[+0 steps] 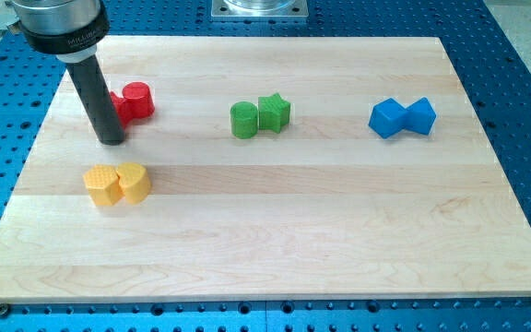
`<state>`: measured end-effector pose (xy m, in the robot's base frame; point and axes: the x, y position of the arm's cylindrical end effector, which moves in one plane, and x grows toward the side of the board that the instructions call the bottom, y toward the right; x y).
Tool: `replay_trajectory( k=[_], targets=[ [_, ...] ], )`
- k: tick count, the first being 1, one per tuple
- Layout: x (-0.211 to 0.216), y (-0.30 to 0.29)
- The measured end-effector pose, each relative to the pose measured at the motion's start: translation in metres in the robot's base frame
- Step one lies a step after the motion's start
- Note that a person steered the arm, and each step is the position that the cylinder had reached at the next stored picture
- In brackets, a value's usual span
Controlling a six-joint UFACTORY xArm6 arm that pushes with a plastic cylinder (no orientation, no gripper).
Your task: Push the yellow heart to the bottom right of the yellow hexagon
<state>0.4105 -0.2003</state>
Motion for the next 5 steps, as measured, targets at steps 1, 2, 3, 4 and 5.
replay_trajectory(
  k=[1, 2, 3, 4, 5],
  targets=[
    [-0.007, -0.011],
    [-0.001, -0.013],
    [0.021, 0.011],
    [0.051, 0.015],
    [0.068, 0.077]
  ],
)
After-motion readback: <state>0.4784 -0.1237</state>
